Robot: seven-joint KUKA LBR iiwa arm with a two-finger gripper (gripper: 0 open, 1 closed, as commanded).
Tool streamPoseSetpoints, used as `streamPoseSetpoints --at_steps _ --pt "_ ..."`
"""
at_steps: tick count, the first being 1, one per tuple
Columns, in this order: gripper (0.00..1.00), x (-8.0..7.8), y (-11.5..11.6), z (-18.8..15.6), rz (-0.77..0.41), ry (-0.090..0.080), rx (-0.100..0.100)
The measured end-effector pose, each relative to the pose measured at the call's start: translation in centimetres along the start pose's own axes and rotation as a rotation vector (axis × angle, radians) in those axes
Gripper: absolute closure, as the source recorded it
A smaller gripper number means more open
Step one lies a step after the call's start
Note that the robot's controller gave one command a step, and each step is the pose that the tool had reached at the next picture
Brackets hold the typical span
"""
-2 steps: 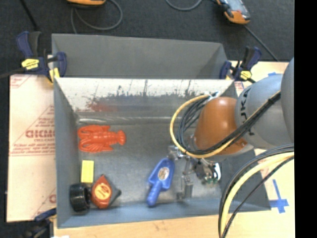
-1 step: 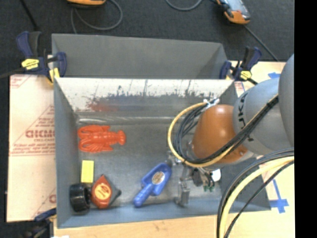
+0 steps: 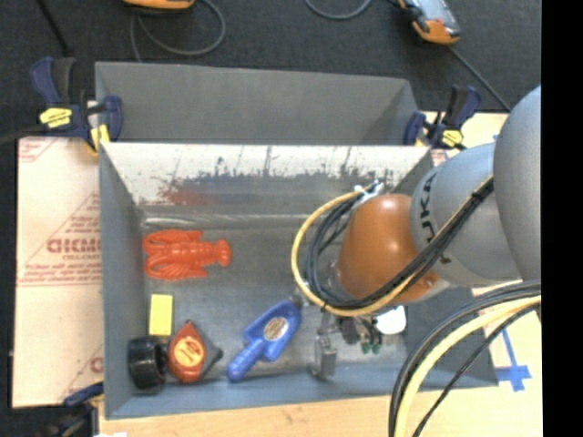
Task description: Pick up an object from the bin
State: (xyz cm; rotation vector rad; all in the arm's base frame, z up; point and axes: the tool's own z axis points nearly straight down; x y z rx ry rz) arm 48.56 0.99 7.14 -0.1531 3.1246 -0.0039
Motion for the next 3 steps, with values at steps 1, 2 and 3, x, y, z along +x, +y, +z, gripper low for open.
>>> streamPoseSetpoints --at_steps 1,2,3 --pt "0.00 -0.5 2.0 -0.1 -0.265 -0.005 -0.002" --pt "0.00 -1.4 4.1 0.0 -0.266 0.005 -0.004" --pt "0.00 -1.5 6.0 0.0 -0.417 0.003 -0.003"
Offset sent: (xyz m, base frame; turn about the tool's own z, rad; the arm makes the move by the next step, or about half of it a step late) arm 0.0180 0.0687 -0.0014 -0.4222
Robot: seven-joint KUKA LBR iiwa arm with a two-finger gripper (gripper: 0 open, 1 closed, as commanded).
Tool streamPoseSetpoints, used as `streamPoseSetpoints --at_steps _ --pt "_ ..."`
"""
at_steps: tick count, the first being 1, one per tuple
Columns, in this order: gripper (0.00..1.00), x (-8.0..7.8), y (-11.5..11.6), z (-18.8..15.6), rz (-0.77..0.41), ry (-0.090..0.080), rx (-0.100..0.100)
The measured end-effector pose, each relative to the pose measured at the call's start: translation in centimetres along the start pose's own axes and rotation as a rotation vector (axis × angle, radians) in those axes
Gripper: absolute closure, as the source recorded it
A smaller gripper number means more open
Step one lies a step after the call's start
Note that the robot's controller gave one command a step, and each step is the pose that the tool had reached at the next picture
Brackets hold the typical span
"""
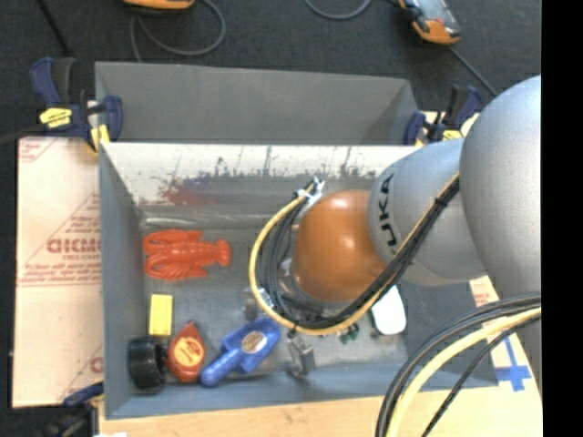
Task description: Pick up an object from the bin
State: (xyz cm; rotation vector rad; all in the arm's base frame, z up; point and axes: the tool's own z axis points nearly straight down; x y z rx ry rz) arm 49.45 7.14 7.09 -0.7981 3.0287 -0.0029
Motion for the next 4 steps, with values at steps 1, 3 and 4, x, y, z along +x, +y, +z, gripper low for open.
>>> streamPoseSetpoints --at_steps 1,3,4 --pt "0.00 -2.2 2.5 0.1 0.062 0.005 -0.004" --pt "1.00 0.7 2.3 0.0 -0.104 0.005 -0.003" --pt "1.00 -0.3 2.0 -0.4 -0.107 0.007 -0.004"
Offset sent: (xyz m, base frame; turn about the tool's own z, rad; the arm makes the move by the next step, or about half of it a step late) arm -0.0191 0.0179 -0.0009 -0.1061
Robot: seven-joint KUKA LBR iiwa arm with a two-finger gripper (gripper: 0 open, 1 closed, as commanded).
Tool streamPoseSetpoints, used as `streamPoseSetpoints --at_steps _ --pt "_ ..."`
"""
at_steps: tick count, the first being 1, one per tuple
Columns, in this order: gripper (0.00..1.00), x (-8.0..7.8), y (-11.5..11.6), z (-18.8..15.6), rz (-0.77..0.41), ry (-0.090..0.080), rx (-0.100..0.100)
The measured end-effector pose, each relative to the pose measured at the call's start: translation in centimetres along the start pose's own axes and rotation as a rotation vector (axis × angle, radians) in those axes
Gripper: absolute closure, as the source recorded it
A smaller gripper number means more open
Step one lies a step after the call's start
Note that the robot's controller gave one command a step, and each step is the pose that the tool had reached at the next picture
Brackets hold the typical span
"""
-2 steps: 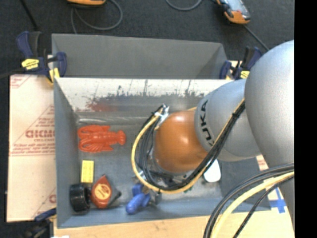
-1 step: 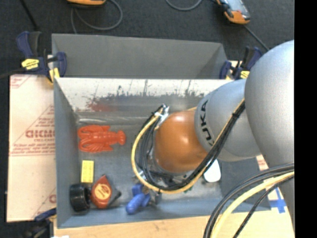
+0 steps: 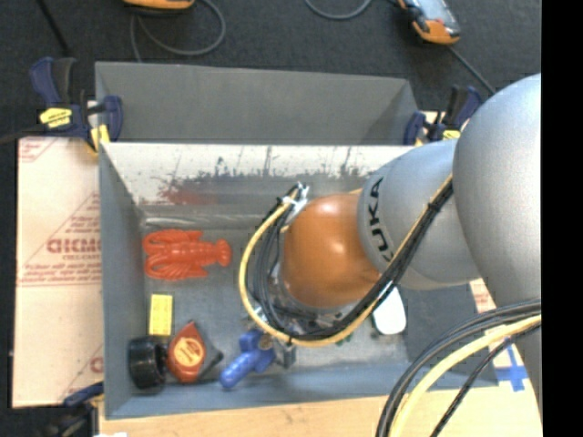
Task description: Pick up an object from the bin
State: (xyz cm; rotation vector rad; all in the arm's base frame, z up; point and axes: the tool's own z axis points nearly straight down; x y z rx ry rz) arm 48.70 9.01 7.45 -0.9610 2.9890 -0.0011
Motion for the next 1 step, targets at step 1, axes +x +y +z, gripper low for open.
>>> streamPoseSetpoints --at_steps 1 --pt "1.00 -0.51 -0.56 -0.15 -0.009 -0.002 0.001"
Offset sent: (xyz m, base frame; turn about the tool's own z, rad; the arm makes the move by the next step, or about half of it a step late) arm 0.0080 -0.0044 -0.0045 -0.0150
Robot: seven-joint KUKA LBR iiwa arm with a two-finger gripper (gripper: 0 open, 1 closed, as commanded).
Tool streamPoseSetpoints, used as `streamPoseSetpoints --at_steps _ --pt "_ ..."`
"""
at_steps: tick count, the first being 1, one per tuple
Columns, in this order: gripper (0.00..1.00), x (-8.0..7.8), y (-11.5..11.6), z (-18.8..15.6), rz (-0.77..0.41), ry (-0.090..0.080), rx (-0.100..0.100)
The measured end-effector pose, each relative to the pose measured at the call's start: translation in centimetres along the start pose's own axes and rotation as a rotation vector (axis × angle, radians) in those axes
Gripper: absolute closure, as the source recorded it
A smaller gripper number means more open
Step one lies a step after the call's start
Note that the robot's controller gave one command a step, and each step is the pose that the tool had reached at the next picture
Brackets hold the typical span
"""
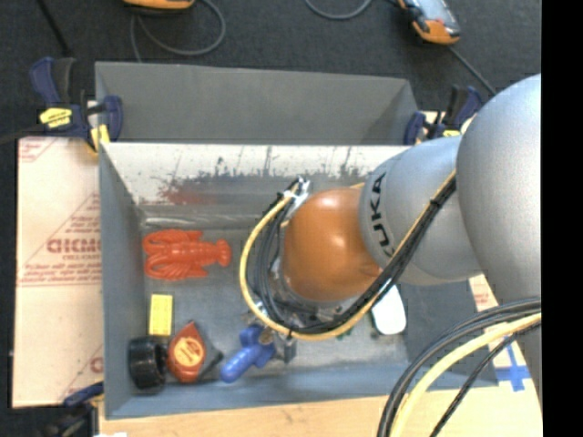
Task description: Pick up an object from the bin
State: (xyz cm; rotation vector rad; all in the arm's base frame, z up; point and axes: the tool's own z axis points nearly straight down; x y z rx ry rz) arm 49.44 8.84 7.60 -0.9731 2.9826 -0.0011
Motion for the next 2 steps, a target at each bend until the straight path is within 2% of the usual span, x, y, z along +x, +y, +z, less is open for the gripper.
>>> streamPoseSetpoints --at_steps 1,2 --pt "1.00 0.0 -0.3 0.4 -0.001 0.003 -0.001" --pt "1.00 -1.6 -0.9 -0.9 -0.012 0.002 -0.001"
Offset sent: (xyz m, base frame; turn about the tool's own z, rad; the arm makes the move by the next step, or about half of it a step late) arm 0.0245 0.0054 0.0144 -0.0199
